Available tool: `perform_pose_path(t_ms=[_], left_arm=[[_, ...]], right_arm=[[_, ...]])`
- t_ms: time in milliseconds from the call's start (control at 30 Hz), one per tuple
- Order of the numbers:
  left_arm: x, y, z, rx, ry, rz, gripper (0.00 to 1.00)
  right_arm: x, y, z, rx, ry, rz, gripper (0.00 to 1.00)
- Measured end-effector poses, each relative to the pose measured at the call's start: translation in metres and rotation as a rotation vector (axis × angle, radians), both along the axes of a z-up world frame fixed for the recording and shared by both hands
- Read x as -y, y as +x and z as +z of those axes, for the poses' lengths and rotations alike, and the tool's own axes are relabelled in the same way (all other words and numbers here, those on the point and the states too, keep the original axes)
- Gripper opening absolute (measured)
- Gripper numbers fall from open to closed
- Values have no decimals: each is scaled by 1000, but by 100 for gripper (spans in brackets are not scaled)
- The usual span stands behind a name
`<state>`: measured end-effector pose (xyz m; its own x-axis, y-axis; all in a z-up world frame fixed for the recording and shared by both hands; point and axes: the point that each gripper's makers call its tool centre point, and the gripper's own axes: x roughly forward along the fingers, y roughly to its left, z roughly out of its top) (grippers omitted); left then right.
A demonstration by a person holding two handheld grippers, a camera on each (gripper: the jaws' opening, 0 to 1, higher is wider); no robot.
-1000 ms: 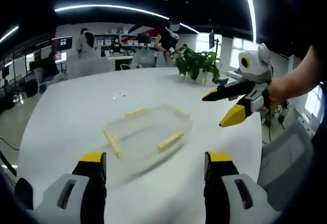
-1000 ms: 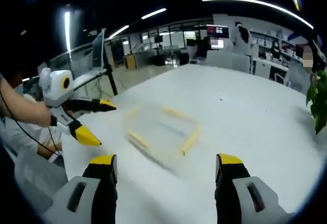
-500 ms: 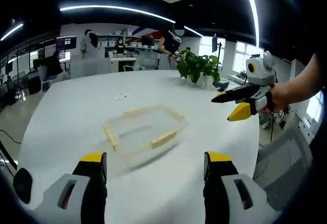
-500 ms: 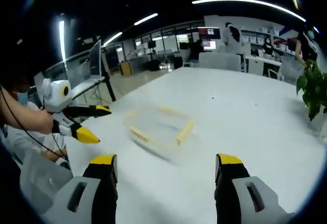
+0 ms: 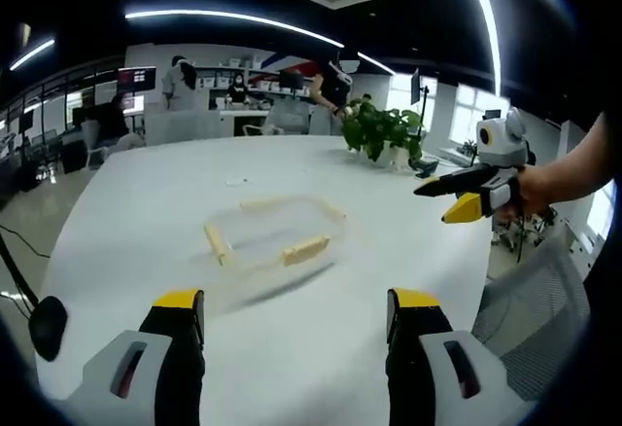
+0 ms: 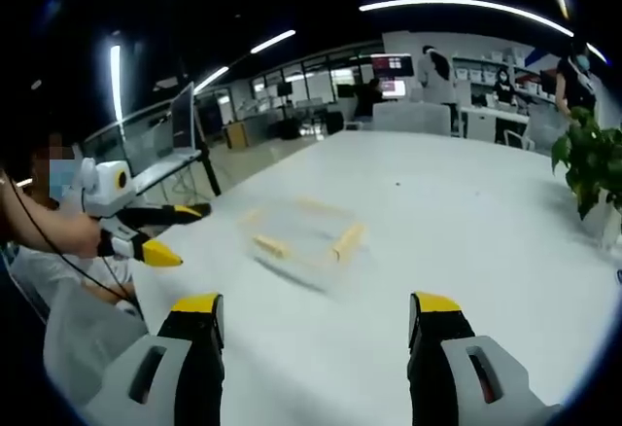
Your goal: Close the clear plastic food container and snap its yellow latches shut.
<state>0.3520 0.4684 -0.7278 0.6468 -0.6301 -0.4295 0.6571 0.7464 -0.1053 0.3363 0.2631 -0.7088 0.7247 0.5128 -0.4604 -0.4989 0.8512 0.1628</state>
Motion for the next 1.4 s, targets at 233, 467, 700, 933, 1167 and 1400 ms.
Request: perform_pose_path(t_ms=[233,467,700,933,1167,1400], left_arm=[[0,-16,1,-11,-11,-1,75],[-4,-27,2,-15,-16,5,75],[-14,-39,2,-22,-30,26,75],[-13,-56,4,-14,-17,15,75],[-8,-69,6,-7,-14,-5,74],[-9,-83,6,-22,-44,27,74]], right_arm=[[10,-14,5,4,10,-16,78],[22,-27,6,0,25,-38,78],[28,-42,7,-5,38,-45,78],[32,-61,4,-10,27,-38,77],[38,-74,3,-2,40,-51,77],[43,-84,12,41,74,-100,78]])
